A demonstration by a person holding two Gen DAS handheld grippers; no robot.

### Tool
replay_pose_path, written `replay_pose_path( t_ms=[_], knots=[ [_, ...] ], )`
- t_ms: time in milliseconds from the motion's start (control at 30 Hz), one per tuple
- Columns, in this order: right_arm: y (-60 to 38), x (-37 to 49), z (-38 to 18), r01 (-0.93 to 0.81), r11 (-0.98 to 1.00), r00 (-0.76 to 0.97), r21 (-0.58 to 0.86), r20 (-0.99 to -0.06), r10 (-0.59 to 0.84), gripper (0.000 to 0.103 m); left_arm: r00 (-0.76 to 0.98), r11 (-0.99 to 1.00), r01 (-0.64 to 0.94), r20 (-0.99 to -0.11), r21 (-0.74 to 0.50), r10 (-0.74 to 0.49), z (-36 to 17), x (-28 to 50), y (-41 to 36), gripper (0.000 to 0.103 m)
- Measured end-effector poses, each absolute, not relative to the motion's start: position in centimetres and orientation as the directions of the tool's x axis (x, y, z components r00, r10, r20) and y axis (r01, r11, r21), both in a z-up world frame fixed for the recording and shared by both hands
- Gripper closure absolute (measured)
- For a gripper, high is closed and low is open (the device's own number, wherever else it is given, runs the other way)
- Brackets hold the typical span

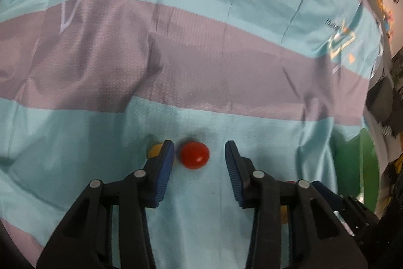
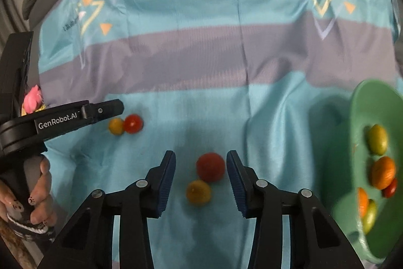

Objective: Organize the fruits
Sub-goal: 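Move both open grippers back to the remaining red cherry tomatoes, then grasp a red cherry tomato with the left gripper while the right gripper grasps another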

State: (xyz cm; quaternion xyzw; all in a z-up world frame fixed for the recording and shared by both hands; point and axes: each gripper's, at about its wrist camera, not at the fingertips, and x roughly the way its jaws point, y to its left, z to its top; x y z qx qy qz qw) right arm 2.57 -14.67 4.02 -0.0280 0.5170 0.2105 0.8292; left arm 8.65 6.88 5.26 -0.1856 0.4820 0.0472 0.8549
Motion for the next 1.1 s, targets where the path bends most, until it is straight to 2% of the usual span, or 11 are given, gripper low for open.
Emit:
replay_pose_path(
  t_ms=[400, 633, 1100],
  knots=[
    [-14.2, 3.6, 2.3, -0.349, 0.922, 0.347, 0.17, -0.89, 0.295, 0.06, 0.5, 0.945, -0.22, -0.86, -0.242, -0.103, 3.5, 10.0, 6.1, 0.064],
    [-14.3, 4.1, 1.9, -0.34, 0.925, 0.336, 0.172, -0.896, 0.29, 0.067, 0.458, 0.95, -0.226, -0.884, -0.217, -0.093, 1.9, 10.8, 5.2, 0.076],
    [-14.0, 4.1, 1.8, -0.36, 0.918, 0.34, 0.164, -0.894, 0.292, 0.073, 0.501, 0.936, -0.276, -0.864, -0.218, -0.054, 3.1, 8.3, 5.4, 0.076]
  ],
)
